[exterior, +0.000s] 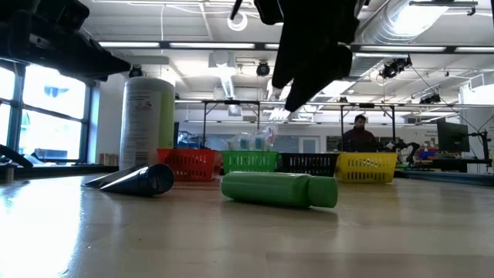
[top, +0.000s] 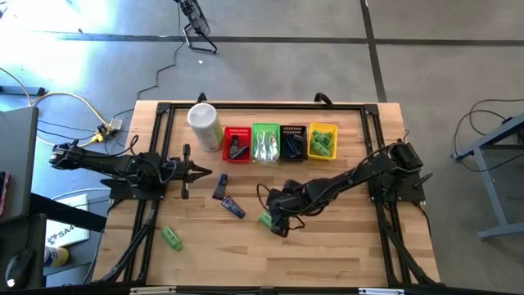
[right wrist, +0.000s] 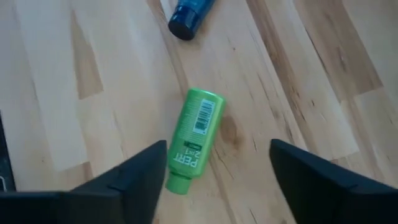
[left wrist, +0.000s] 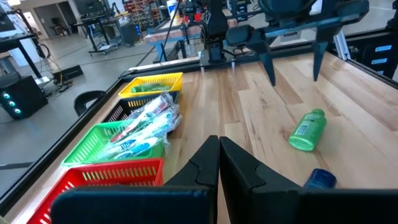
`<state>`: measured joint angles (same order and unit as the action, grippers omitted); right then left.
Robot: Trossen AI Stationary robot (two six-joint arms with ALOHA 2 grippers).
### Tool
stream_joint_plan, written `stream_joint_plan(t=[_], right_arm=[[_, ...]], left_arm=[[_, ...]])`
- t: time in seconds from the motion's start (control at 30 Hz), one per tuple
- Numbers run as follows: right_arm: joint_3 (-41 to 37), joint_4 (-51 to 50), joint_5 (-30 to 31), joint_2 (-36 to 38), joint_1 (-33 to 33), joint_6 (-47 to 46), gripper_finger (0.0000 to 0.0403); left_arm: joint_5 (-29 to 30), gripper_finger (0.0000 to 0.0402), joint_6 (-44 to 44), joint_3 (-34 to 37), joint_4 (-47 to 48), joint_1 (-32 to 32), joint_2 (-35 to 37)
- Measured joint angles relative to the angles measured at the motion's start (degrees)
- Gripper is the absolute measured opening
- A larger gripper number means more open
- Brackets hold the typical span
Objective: Pick & Place Travel size toiletries
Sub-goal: Put the green shampoo into the yellow bin
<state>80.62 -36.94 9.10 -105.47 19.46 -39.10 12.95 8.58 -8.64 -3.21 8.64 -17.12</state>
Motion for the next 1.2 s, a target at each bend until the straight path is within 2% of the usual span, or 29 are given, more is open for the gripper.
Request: stream_joint_plan(t=[0.13,0.27,0.47,0.7,1.2], right_arm=[[0.00,1.23,-0.21,0.00,0.02,0.04,0.0318],[0.00,3.39,-0.31,0.00,0.02,0.64,0.0335],[-0.09,3.15,-0.73,-1.86,0.37,3.36,0.0332],[-0.04,6.27,-4.82,-6.89,0.42,4.79,0.0330],[-0.02,8.13,-3.97,-9.40,-0.42,7.66,0.0329]], left_arm=[[0.02,0.0008,-0.02,0.00,0.18,0.00,0.02],[0.04,0.0008,-0.16,0.00,0.18,0.00,0.02],[0.07,0.0008,-0.22,0.00,0.21,0.00,0.02],[0.12,0.0008,-0.20,0.00,0.39,0.00,0.00],[0.27,0.0008,-0.27,0.00,0.38,0.00,0.00]])
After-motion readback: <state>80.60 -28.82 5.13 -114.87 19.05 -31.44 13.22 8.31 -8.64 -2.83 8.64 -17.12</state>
